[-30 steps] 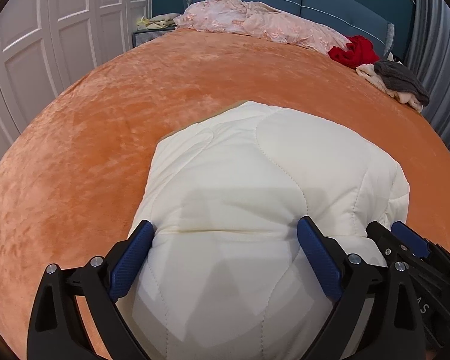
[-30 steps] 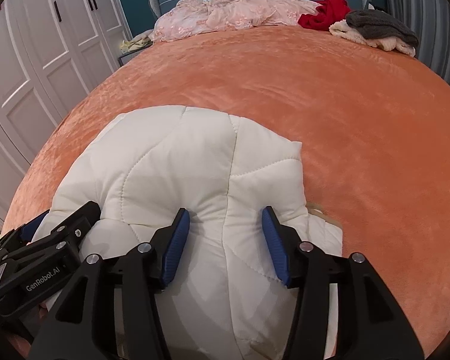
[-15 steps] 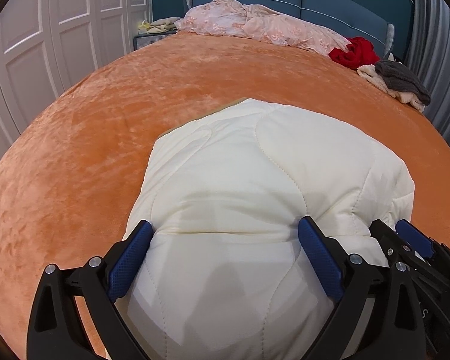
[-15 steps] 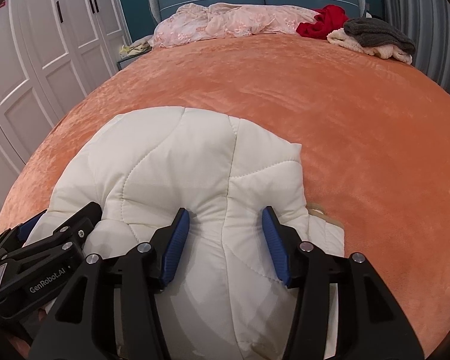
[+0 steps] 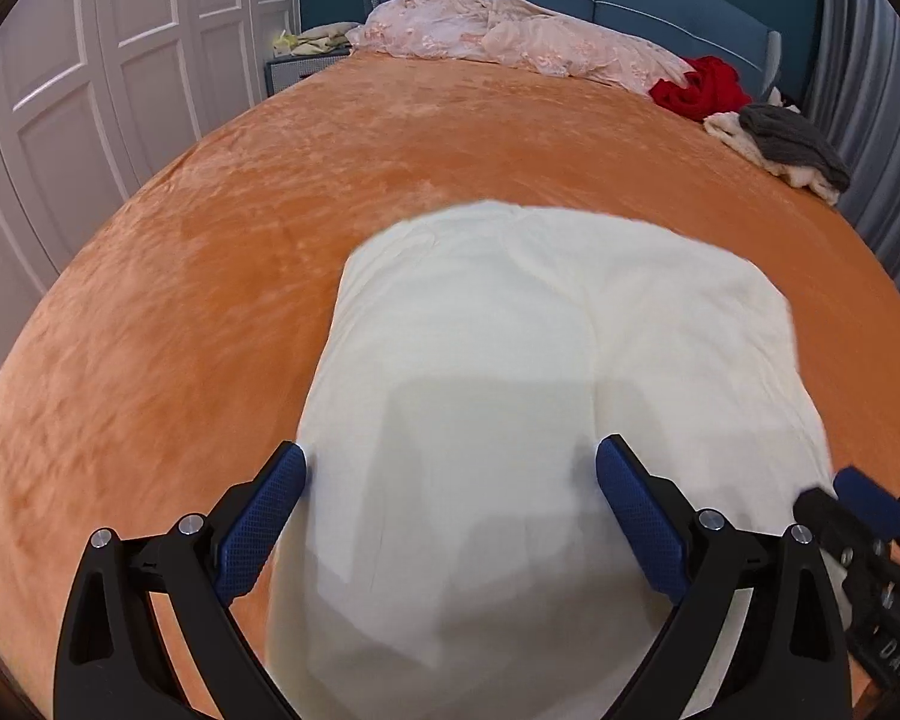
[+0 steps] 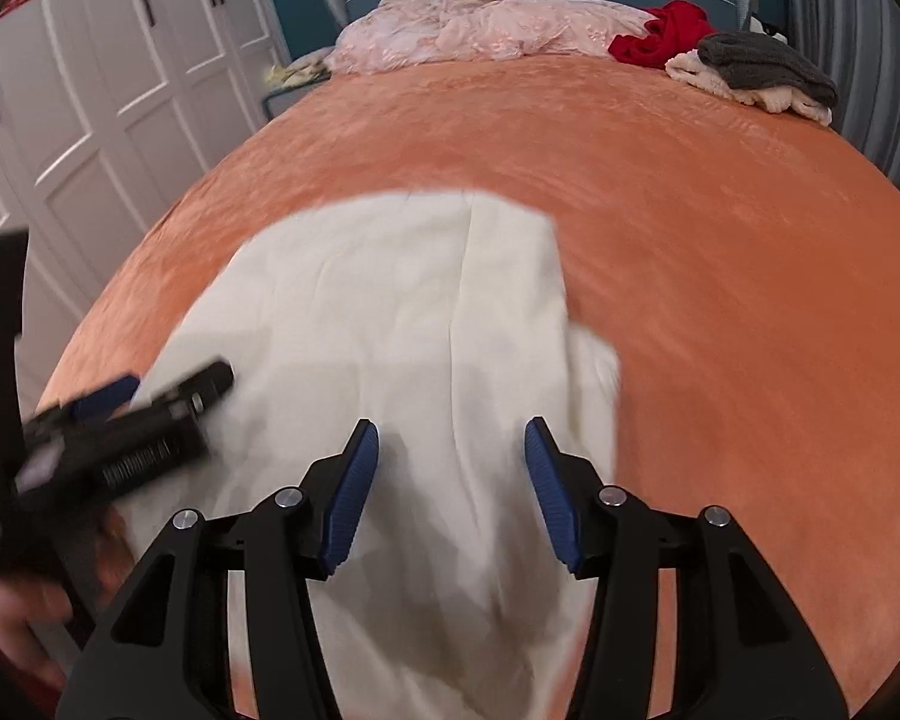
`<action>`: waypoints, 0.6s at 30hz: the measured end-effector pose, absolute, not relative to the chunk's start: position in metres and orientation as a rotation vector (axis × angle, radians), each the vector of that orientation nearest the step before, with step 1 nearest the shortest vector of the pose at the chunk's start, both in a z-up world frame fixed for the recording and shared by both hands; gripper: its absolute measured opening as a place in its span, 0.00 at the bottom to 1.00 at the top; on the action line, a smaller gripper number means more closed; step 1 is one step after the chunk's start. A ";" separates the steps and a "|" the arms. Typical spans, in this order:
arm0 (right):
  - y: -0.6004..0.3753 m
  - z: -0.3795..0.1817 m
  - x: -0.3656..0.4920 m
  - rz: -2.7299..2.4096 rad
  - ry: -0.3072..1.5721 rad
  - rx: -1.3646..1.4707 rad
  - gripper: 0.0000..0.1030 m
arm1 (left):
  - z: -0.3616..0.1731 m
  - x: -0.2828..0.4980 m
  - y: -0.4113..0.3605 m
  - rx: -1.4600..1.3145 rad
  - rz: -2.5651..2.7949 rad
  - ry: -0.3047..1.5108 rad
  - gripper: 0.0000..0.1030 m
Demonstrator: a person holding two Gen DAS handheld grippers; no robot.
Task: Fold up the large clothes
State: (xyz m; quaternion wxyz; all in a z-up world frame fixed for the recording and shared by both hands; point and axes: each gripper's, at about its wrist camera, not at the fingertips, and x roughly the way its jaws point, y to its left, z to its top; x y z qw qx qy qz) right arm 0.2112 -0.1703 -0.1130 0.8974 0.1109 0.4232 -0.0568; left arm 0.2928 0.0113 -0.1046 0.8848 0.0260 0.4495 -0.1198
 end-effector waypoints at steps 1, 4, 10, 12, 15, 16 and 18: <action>-0.169 -0.117 0.201 -0.114 0.907 0.227 0.48 | -0.103 0.281 0.016 0.048 -0.246 0.942 0.93; -0.171 -0.136 0.177 -0.108 0.959 0.250 0.52 | -0.107 0.249 0.024 0.045 -0.245 0.969 0.93; -0.175 -0.147 0.145 -0.120 0.996 0.274 0.55 | -0.109 0.197 0.035 0.060 -0.224 0.977 0.94; -0.174 -0.143 0.135 -0.133 1.007 0.253 0.55 | -0.111 0.187 0.040 0.044 -0.225 1.006 0.94; -0.168 -0.135 0.125 -0.159 1.019 0.203 0.55 | -0.117 0.172 0.043 0.054 -0.206 1.049 0.92; -0.166 -0.133 0.123 -0.170 1.025 0.184 0.55 | -0.119 0.165 0.043 0.078 -0.194 1.053 0.91; -0.160 -0.130 0.116 -0.190 1.040 0.136 0.55 | -0.121 0.155 0.041 0.120 -0.176 1.047 0.90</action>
